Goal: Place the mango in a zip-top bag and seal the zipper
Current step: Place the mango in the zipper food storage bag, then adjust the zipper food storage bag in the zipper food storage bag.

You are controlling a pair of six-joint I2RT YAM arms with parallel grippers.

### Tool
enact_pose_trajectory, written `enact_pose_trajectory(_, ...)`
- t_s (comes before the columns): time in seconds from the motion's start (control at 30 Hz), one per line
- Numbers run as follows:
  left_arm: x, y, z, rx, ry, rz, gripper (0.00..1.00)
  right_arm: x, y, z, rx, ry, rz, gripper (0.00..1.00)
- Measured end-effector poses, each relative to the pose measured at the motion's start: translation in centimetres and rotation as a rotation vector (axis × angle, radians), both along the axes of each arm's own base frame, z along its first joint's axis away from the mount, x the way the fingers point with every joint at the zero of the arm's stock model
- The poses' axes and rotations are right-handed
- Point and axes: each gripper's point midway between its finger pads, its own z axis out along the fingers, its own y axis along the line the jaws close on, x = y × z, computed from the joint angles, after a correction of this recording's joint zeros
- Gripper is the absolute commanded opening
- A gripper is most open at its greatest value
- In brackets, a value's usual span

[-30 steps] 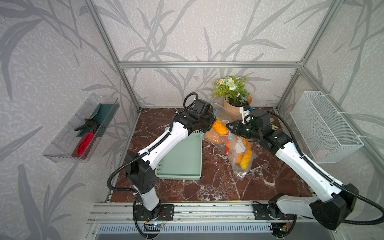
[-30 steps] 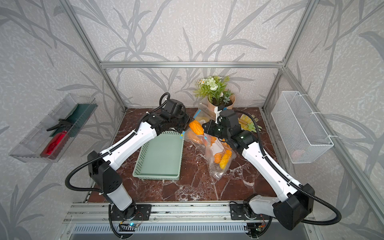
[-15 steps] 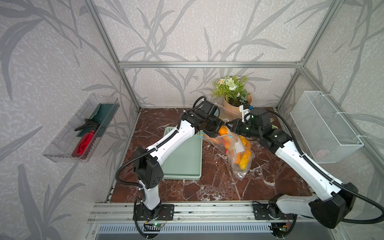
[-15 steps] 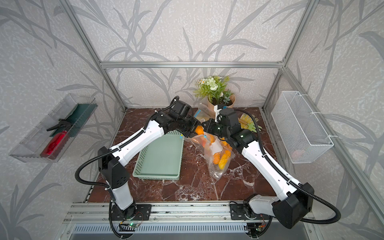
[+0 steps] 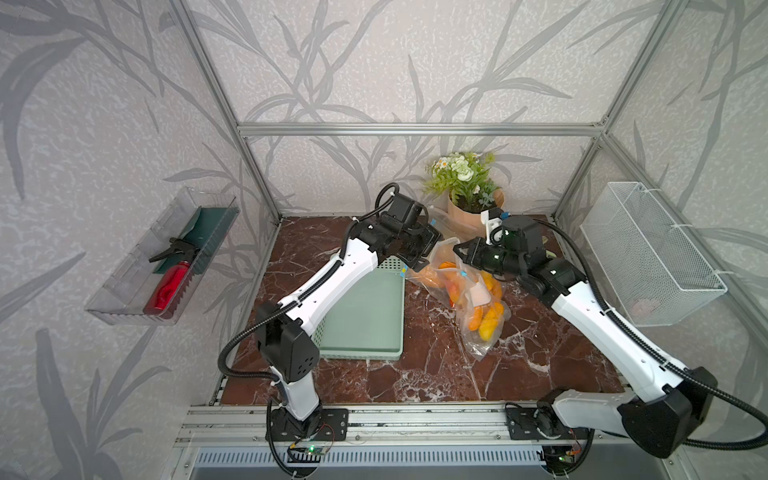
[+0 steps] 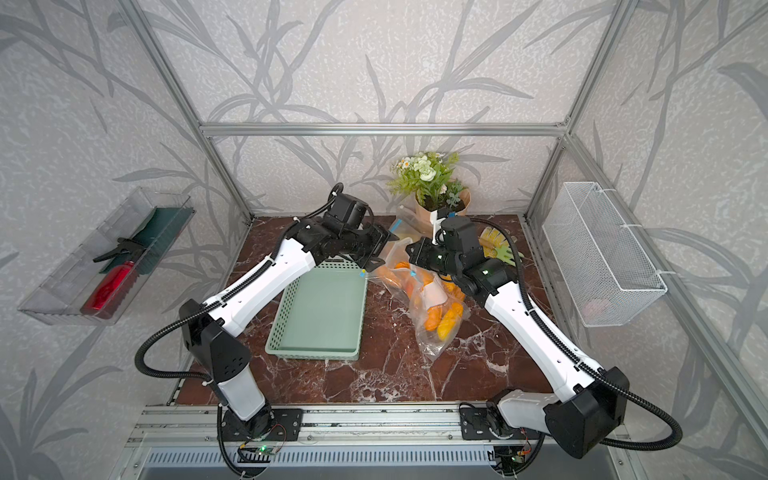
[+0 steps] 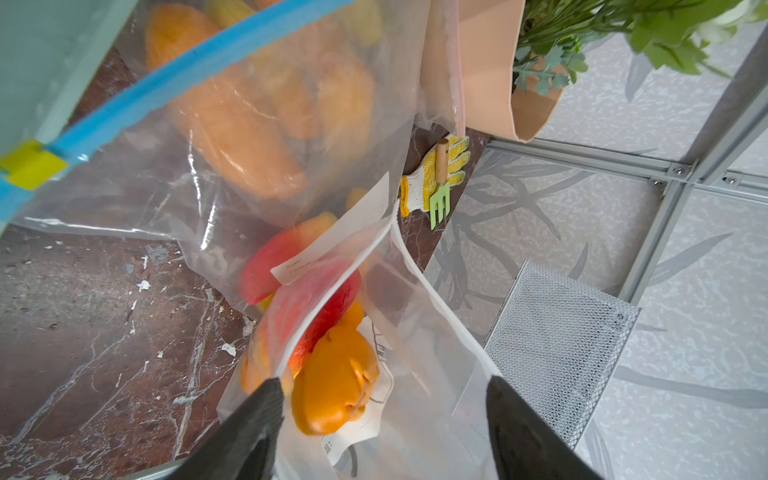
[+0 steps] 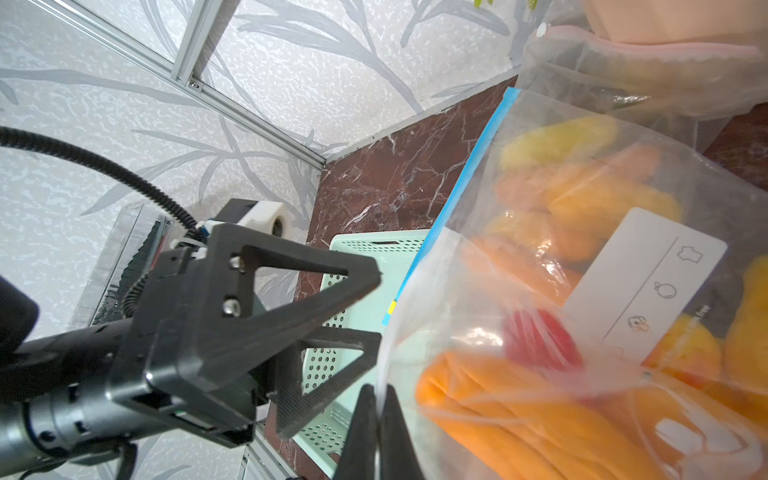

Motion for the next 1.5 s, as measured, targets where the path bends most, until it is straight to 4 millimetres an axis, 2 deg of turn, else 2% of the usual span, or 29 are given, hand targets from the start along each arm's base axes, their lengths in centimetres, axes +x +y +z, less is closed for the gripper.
enact_pose_trajectory(0.13,-0.4,1.5,1.2,0.005,-0.05,-0.014,0.52,0.0,-0.6,-0.1,-0.01,0.011,-0.012,0.0)
enact_pose_trajectory(0.27,-1.4,1.6,1.1,-0.035,-0.012,-0.046,0.53,-0.1,-0.8,-0.1,-0.012,0.02,-0.014,0.0)
enact_pose_trajectory(0.47,-3.4,-0.1,-2.4,-0.125,0.187,-0.026,0.6,-0.2,-0.7,0.3,-0.005,0.018,-0.005,0.0)
enact_pose_trajectory(0.57,-3.5,-1.5,-2.6,-0.171,0.23,-0.021,0.59,-0.4,-0.6,0.3,-0.001,0.02,0.004,0.0)
enact_pose_trajectory(0.67,-3.3,-3.4,-2.5,-0.214,0.243,-0.027,0.5,-0.5,-0.5,0.3,0.001,0.025,0.012,0.0)
enact_pose_trajectory(0.7,-3.2,-4.0,-2.5,-0.226,0.246,-0.031,0.43,-0.5,-0.5,0.2,-0.001,0.026,0.015,0.0)
enact_pose_trajectory(0.8,-3.1,-5.6,-2.6,-0.256,0.256,-0.043,0.05,-0.7,-0.6,-0.1,-0.016,0.031,0.024,0.0)
enact_pose_trajectory(0.83,-3.1,-6.0,-2.5,-0.264,0.255,-0.047,0.0,-0.9,-0.6,-0.1,-0.023,0.034,0.029,0.0)
enact_pose_trajectory(0.9,-3.0,-6.4,-2.3,-0.278,0.248,-0.05,0.0,-1.1,-0.9,0.2,-0.042,0.042,0.037,0.0)
enact_pose_trajectory(1.03,-2.5,-6.9,-0.4,-0.314,0.211,-0.046,0.0,-0.9,-1.5,2.1,-0.08,0.025,0.054,0.43)
enact_pose_trajectory(1.13,-1.8,-7.1,1.0,-0.336,0.173,-0.032,0.0,-1.0,-2.1,3.7,-0.117,-0.005,0.063,0.59)
enact_pose_trajectory(1.23,-1.0,-7.4,1.9,-0.355,0.151,-0.019,0.0,-1.7,-3.1,5.3,-0.169,-0.037,0.066,0.62)
enact_pose_trajectory(1.33,-0.1,-8.0,2.0,-0.36,0.142,-0.014,0.0,-2.9,-4.1,6.3,-0.223,-0.059,0.071,0.62)
enact_pose_trajectory(1.4,0.4,-8.3,1.9,-0.361,0.141,-0.013,0.0,-4.0,-5.0,6.3,-0.263,-0.06,0.071,0.61)
enact_pose_trajectory(1.5,0.9,-8.8,1.4,-0.357,0.145,-0.012,0.0,-5.8,-6.3,6.1,-0.323,-0.049,0.079,0.54)
